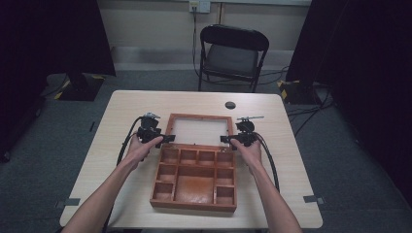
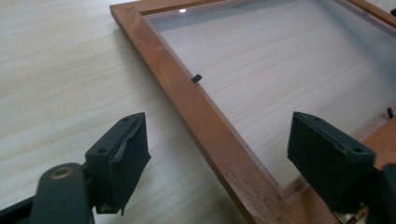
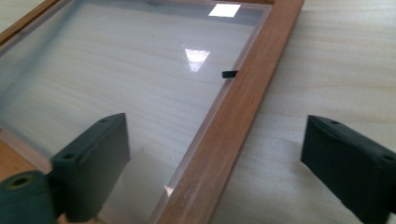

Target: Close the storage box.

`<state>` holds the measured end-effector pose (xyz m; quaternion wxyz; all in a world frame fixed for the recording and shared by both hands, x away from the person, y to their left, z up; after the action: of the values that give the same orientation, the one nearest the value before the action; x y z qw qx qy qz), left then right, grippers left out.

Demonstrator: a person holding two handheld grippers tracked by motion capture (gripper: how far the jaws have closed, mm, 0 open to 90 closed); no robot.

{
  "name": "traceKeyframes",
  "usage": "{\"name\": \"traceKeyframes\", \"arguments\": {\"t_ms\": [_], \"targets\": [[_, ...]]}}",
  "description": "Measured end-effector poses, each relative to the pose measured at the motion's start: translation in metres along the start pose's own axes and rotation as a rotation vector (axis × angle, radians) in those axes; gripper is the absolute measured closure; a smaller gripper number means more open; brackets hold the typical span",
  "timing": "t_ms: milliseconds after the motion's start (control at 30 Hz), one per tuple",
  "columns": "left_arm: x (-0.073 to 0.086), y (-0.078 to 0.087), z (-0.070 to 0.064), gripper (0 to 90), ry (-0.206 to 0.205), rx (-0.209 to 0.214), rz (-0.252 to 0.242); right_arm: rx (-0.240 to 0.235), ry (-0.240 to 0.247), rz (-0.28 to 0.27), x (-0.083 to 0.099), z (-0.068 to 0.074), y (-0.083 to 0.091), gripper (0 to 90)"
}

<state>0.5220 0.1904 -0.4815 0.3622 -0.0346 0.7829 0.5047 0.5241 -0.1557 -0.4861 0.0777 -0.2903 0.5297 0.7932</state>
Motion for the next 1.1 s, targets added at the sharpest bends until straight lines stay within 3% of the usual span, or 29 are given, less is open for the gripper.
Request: {"name": "traceKeyframes", "arguments": {"t_ms": [67,233,400,700,833,967,1100], "targets": [[0.000,-0.001,0.001,15.2,0.015,-0.004,-0.003,-0.018,-0.020,-0.006,0.001,-0.003,-0.004,4.1],[-0.002,-0.004,0.003,14.7,0.023,0.025,0.015,-0.069,-0.045,-0.008,0.000,-0.002,-0.009,4.1],[-0.003,-0.008,0.003,14.6,0.040,0.044,0.019,-0.144,-0.068,0.012,-0.002,0.007,-0.019,4.2],[-0.003,-0.011,0.005,12.9,0.077,0.069,0.028,-0.163,-0.056,0.051,-0.005,0.011,-0.020,5.3],[-0.003,-0.011,0.003,13.5,0.068,0.071,0.029,-0.159,-0.044,0.043,-0.005,0.010,-0.021,6.0],[-0.002,-0.012,0.002,14.5,0.081,0.098,0.028,-0.176,-0.057,-0.001,-0.003,0.007,-0.019,12.2],[-0.002,-0.016,0.002,14.6,0.106,0.153,0.042,-0.177,-0.058,0.004,-0.003,0.006,-0.019,12.3]]}}
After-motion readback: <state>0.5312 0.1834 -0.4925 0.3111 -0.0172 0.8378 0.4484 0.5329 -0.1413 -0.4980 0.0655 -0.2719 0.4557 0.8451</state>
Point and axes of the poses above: each handheld gripper's, and its own axes: y roughly backward along the jaws, x roughly out of its underside, z roughly to its left, the point moved 2 cm from there along -y, roughly forward along the jaws, and after that the axes turned 7 degrees about z, right-handed, at the moved point
